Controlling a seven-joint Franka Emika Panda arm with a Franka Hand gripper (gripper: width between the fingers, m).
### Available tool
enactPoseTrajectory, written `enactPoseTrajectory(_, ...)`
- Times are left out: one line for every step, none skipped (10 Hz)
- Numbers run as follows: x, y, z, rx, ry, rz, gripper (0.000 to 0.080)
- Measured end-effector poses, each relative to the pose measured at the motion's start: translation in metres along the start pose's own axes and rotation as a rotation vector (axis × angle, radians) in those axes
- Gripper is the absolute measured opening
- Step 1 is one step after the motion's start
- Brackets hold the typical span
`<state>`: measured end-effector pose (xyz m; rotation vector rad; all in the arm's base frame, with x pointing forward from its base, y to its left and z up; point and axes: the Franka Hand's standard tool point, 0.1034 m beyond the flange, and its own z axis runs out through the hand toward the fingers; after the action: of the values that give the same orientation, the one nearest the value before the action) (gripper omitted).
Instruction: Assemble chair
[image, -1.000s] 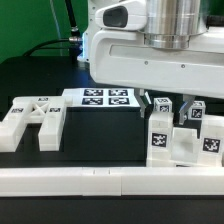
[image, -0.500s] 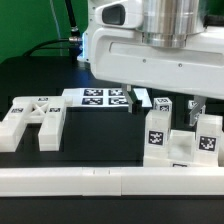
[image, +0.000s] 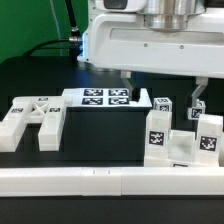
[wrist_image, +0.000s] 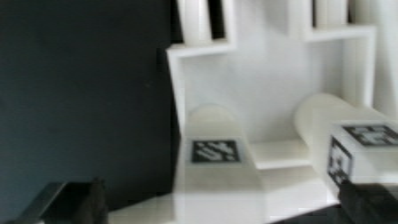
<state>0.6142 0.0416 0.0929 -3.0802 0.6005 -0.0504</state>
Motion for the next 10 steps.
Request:
enactPoseTrajectory(0.0,-0.001,0.0,0.0,0.0,-0.001,0.0649)
enactPoseTrajectory(0.0,-0.001,0.0,0.0,-0.001,-0.001,0.0649)
enactPoseTrajectory(0.0,-0.001,0.001,-0.001,-0.002,-0.001,0.0649)
enactPoseTrajectory(0.0,0.0,0.003,-0.001,0.005,-0.01,0.0649)
enactPoseTrajectory(-0.004,0.003,0.01,-0.002,0.012,-0.018,0.0649)
enactPoseTrajectory(-0.008,0.006,0.017,-0.006,0.012,-0.018,0.0649)
enactPoseTrajectory(-0.01,0.005,0.025,-0.009,0.015,-0.022,0.0649)
enactPoseTrajectory(-0.012,0.005,0.033,-0.014,0.018,-0.026,0.0649)
enactPoseTrajectory(-0.012,0.006,0.041,-0.018,0.022,-0.028,0.0649)
enactPoseTrajectory(-0.013,0.008,0.049,-0.025,0.018,-0.028,0.0649)
